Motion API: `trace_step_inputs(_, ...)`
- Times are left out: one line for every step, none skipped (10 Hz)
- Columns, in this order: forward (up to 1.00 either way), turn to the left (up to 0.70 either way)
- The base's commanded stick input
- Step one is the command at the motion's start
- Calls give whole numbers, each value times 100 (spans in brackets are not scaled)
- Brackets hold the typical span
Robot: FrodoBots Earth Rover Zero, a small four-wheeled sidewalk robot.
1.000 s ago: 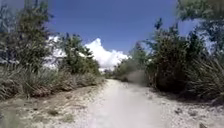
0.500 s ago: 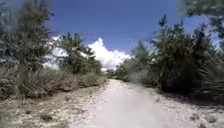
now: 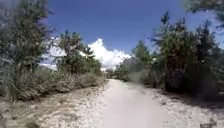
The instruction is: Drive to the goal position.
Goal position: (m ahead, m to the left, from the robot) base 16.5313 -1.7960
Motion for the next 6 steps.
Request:
trace_step_inputs(44, 2)
trace_step_inputs(44, 2)
trace_step_inputs(44, 2)
trace_step_inputs(44, 2)
trace_step_inputs(44, 2)
trace_step_inputs(44, 2)
